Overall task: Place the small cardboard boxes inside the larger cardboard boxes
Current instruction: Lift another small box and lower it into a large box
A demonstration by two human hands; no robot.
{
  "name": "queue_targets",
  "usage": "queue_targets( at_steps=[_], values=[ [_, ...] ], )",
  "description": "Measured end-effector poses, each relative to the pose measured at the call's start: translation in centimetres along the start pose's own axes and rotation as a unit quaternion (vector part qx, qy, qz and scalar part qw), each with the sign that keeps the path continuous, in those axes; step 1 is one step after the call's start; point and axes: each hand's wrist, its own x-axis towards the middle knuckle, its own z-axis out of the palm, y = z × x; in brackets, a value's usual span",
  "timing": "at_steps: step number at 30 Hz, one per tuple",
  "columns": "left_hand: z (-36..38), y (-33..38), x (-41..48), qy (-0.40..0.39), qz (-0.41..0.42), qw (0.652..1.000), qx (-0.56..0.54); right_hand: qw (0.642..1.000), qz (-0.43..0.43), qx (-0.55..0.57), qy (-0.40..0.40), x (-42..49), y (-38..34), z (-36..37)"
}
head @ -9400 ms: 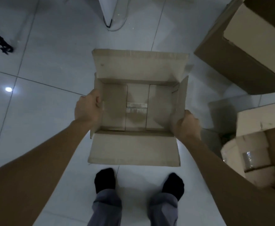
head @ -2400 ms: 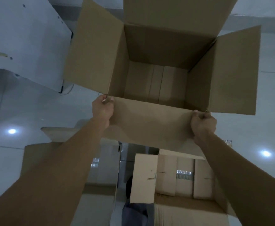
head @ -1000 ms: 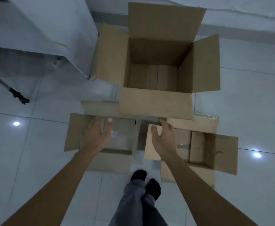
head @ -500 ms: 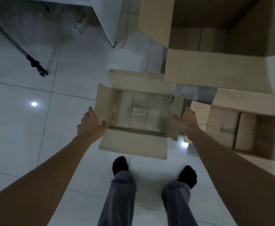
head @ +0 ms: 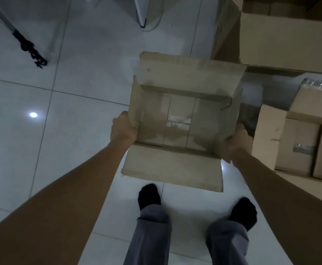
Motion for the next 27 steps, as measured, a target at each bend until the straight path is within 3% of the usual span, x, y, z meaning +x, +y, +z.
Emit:
queue_targets(
  at_steps=[7,17,22,27],
  values=[
    [-4.4,-1.8,-6.1,-0.049,-0.024,0.998,0.010,1.000,-0.001,-0.022,-0.009,-7.0,0.3,-3.8],
    [-19.1,-1.5,-21.2,-0.085,-0.012,0.996,0.019,0.998,0.000,-0.015,-0.061,-23.2,-2.6,-16.6],
    [-25.5,-0.6,-25.7,-0.103,0.023,0.994,0.011,0.999,-0.031,-0.017,-0.038,-28.8,-4.1,-23.1],
    [-32.1,2.5,-25.2,-0.085,0.086,0.992,-0.030,0.996,-0.072,0.046,0.041,-30.2,-6.1,-29.7]
  ],
)
